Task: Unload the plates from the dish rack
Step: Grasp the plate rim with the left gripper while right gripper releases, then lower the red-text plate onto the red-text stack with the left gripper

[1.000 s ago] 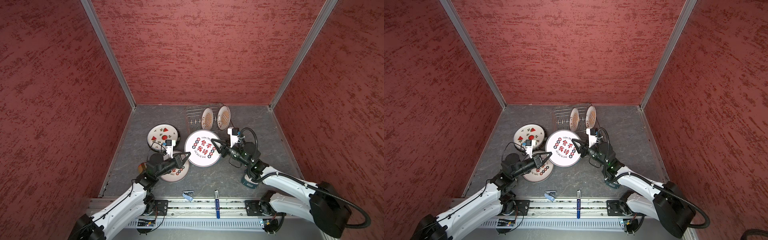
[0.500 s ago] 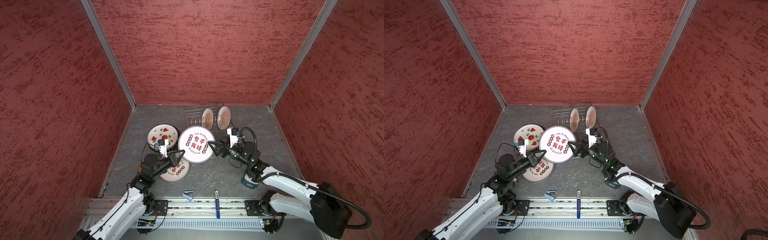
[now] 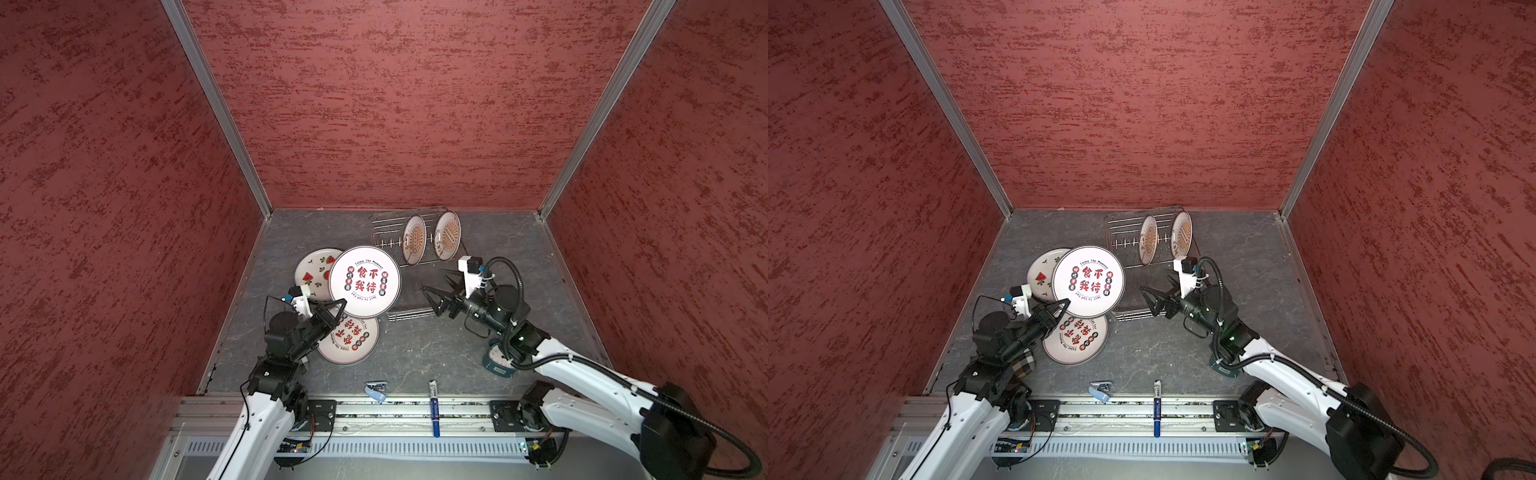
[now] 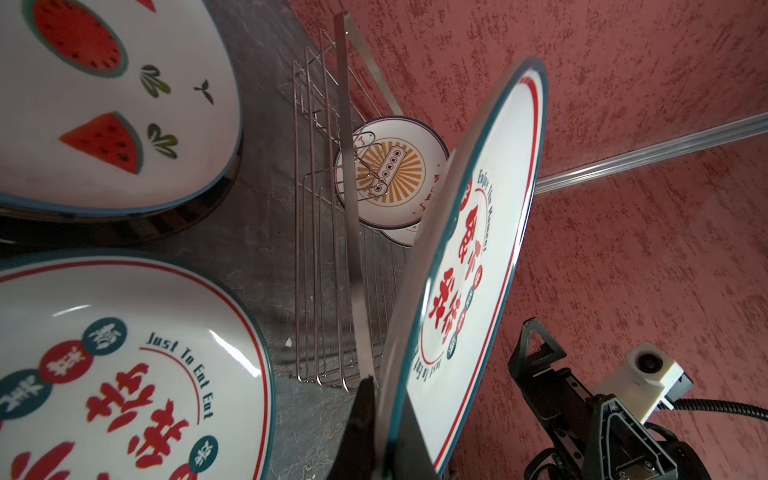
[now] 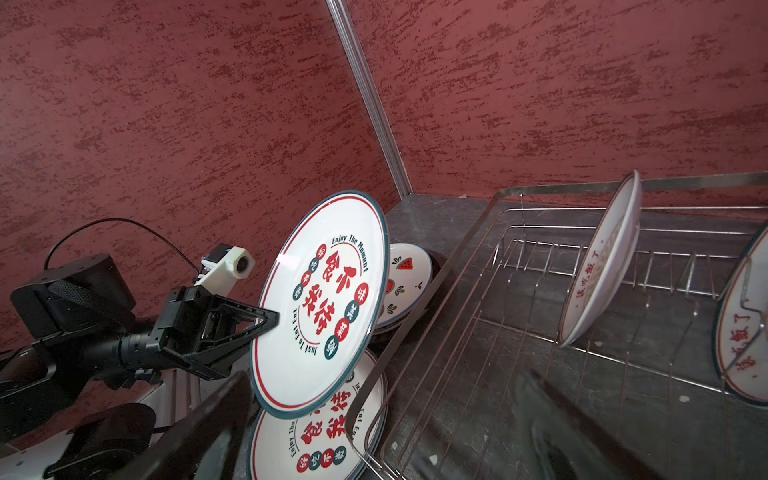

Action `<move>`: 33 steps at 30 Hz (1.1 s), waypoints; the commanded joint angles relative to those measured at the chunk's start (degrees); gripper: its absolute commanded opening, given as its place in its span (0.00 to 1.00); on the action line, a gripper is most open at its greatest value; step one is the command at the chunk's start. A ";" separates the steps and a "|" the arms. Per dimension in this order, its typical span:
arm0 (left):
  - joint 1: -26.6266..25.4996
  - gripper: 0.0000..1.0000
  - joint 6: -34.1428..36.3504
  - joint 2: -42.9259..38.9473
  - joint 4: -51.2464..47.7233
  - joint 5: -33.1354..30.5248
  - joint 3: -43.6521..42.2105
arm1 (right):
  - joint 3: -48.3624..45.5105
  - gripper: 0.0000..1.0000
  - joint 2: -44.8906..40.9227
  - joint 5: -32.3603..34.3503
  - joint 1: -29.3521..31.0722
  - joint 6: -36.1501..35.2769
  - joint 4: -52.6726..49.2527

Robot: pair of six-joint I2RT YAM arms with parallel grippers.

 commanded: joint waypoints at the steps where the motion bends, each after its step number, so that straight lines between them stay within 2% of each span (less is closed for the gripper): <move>1: 0.80 0.00 -3.09 -3.01 -7.47 -1.06 3.80 | 4.43 0.99 3.07 -3.47 0.49 -2.61 -2.97; 3: 1.03 0.00 -3.37 -3.61 -14.83 -4.30 6.06 | 7.81 0.99 5.87 -5.45 1.46 -4.94 -7.54; 7: 1.03 0.00 -4.10 -3.37 -26.99 -9.85 10.71 | 11.78 0.99 9.92 -0.02 4.68 -8.41 -12.93; 16: 0.95 0.00 -8.19 -3.19 -40.82 -16.97 14.62 | 16.75 0.99 16.20 3.47 6.67 -9.59 -15.68; 22: 0.56 0.00 -9.16 -3.18 -43.17 -16.15 13.84 | 19.34 0.99 17.98 4.98 7.40 -10.99 -18.45; 26: 0.16 0.00 -10.97 -2.84 -48.09 -19.05 14.73 | 19.77 0.99 18.30 4.98 7.58 -10.86 -18.14; 29: -0.17 0.00 -10.81 -2.84 -47.25 -16.79 13.83 | 21.36 0.99 18.75 6.28 7.67 -10.10 -19.56; 33: -1.80 0.00 -11.40 -1.59 -46.84 -17.20 13.15 | 21.54 0.99 18.35 6.72 7.84 -8.97 -19.86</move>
